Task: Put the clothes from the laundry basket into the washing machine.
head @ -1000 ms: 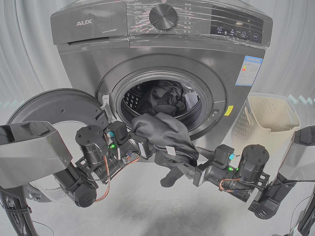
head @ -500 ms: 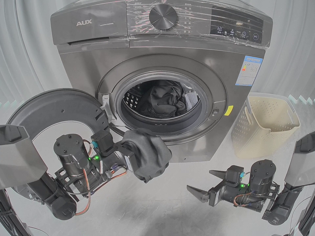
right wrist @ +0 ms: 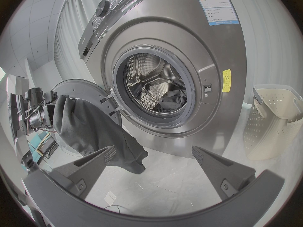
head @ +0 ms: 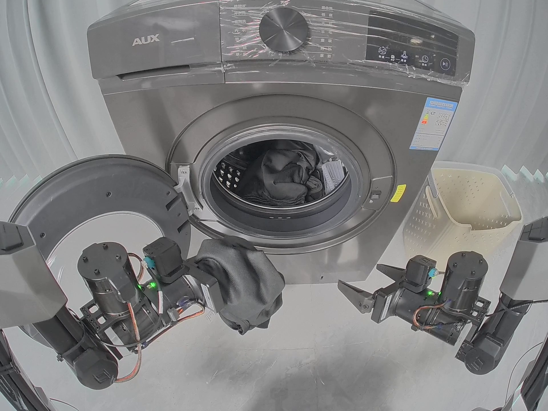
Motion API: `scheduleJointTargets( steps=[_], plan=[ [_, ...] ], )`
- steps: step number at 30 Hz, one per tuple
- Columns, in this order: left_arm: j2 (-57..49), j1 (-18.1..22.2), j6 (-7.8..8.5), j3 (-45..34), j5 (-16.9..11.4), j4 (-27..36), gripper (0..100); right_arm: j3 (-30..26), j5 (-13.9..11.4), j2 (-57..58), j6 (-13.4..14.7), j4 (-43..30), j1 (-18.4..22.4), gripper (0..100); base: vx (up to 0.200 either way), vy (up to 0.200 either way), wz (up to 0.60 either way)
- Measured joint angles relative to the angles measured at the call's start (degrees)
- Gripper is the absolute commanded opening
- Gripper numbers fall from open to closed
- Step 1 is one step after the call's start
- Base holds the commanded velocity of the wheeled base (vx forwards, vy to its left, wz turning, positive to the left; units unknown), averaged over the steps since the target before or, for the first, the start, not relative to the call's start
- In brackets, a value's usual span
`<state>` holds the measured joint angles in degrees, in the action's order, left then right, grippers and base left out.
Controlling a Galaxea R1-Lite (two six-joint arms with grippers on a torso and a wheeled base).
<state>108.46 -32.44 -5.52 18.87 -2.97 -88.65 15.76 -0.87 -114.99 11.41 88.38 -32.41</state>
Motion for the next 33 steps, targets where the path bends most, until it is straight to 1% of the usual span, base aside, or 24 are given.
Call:
scheduleJointTargets(
  steps=[5, 11, 20, 26, 33],
  plan=[
    [0.7, 0.1, 0.05, 0.1, 0.1, 0.0, 0, -0.4, 0.0, 0.0, 0.0, 0.0, 0.3, 100, 0.0, 0.0, 0.0],
    [1.6, -0.3, 0.11, -0.2, 0.1, 0.0, 0, -0.5, 0.2, 0.0, 0.0, 0.0, 0.3, 100, 0.2, 0.0, 0.0],
    [2.1, -1.4, 0.17, -0.3, 0.4, 0.0, 0, -0.8, 0.3, 0.1, 0.0, 0.0, 0.0, 100, 0.0, 0.0, 0.0],
    [2.2, -1.8, 0.13, -0.4, 0.5, 0.0, 0, -1.2, 0.3, 0.6, 0.0, 0.0, -0.4, 100, 0.2, 0.0, 0.0],
    [2.2, -3.1, 0.0, -0.8, 0.9, -0.1, 0, -3.3, 0.0, 2.6, -0.3, 0.0, -1.2, 100, 0.0, 0.0, 0.0]
  ],
)
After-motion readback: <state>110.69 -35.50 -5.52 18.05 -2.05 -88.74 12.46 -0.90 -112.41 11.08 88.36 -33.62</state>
